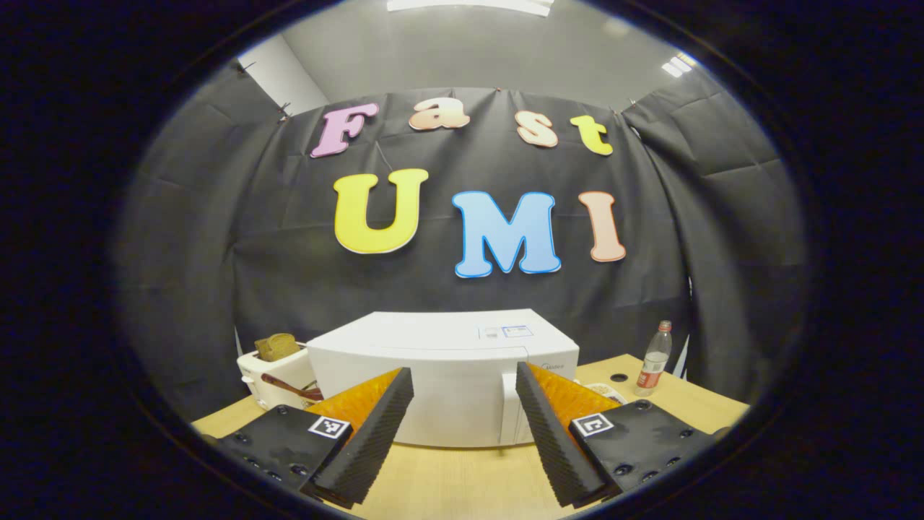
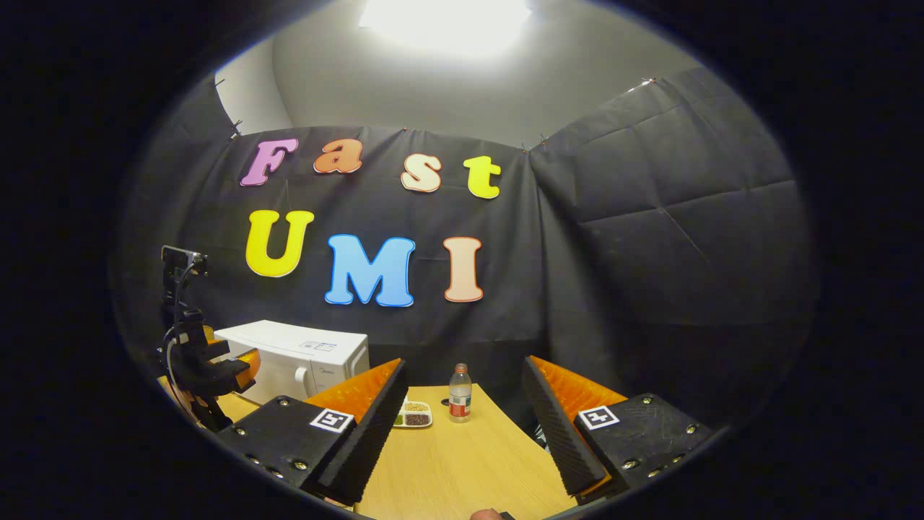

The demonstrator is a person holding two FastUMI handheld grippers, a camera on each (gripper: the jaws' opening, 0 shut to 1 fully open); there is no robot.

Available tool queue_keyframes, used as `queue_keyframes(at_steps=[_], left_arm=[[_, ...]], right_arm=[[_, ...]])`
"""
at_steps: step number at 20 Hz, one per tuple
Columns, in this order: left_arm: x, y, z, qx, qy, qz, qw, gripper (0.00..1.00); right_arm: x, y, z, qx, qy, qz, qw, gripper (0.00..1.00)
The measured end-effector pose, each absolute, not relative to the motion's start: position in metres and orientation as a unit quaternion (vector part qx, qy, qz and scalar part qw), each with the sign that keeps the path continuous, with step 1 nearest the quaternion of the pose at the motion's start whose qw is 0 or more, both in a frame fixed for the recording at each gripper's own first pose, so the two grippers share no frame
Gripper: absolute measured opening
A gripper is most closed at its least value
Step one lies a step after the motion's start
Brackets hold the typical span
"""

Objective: Open the microwave oven with the left hand, put the food in, and close the microwave oven.

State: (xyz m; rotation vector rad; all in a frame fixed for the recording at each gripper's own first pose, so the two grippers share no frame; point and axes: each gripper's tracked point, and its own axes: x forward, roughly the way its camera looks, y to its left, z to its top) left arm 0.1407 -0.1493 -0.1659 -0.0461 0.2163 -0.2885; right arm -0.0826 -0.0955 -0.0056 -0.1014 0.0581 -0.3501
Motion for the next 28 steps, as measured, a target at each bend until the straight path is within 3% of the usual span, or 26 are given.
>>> queue_keyframes(at_steps=[12,14,15,18,24,28], left_arm=[[0.198,-0.234,-0.264,0.023,0.192,-0.206,0.959,0.95],[0.204,-0.236,-0.276,0.028,0.206,-0.205,0.956,1.00],[0.205,-0.237,-0.284,0.030,0.214,-0.206,0.954,0.90],[0.215,-0.243,-0.298,0.036,0.233,-0.204,0.950,0.80],[0.225,-0.242,-0.305,0.003,0.264,-0.181,0.947,0.38],[0.222,-0.242,-0.305,0.016,0.274,-0.174,0.946,0.25]], right_arm=[[-0.114,-0.118,-0.006,-0.065,0.048,-0.231,0.970,0.97],[-0.116,-0.122,-0.009,-0.064,0.052,-0.234,0.969,0.97],[-0.116,-0.123,-0.010,-0.064,0.055,-0.235,0.968,0.97],[-0.116,-0.129,-0.010,-0.063,0.057,-0.239,0.967,0.97],[-0.116,-0.137,-0.011,-0.063,0.060,-0.238,0.967,0.94],[-0.116,-0.139,-0.015,-0.058,0.064,-0.230,0.969,0.97]])
